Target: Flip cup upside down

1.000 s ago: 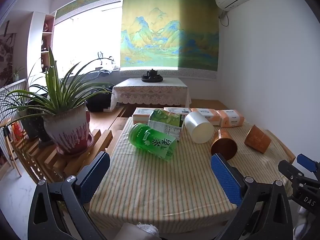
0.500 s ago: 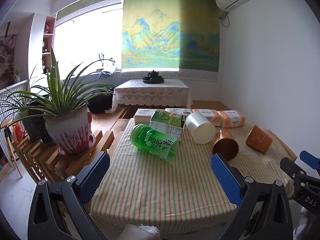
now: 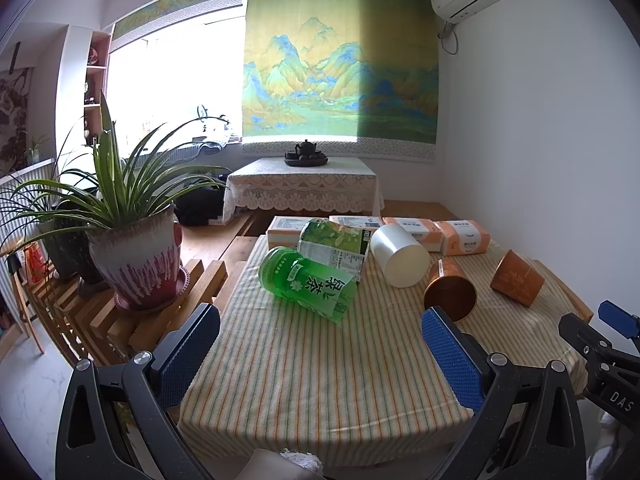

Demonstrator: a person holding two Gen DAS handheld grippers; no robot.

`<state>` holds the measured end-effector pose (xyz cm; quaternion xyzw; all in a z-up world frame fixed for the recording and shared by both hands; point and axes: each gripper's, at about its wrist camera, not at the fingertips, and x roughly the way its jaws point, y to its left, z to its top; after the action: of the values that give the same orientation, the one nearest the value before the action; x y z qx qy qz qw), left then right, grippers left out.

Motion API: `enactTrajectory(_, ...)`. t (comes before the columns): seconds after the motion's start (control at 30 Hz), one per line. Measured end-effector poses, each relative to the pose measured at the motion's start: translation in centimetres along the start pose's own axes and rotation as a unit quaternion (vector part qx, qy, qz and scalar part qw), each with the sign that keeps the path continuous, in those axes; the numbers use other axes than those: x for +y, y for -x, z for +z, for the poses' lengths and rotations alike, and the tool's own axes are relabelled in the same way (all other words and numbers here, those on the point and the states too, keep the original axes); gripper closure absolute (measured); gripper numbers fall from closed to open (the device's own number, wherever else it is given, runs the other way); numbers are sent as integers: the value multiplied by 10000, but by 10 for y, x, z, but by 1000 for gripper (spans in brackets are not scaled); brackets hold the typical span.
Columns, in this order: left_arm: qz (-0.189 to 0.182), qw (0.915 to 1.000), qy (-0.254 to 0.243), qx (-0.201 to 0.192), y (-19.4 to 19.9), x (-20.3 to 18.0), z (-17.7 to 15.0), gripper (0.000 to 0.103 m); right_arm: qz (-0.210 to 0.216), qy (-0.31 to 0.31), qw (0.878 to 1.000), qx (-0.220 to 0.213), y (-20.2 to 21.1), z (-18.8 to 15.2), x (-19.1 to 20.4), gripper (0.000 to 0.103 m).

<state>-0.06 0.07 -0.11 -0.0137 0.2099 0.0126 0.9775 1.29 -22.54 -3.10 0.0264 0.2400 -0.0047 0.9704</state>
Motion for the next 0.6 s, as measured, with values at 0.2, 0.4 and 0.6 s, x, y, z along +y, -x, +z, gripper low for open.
enactTrajectory(0.2,-1,10000,5,7,-1,0,0,1,-24,8,10000,1,-1,0,0,22)
enactTrajectory(0.4,-1,10000,3,10,-3,0,0,1,-42,-4,10000,4,-2,-2,0,22)
enactTrajectory(0.6,-2,10000,-10,16,-3,1,-1,1,-34,0,10000,6,-3,-2,1,22)
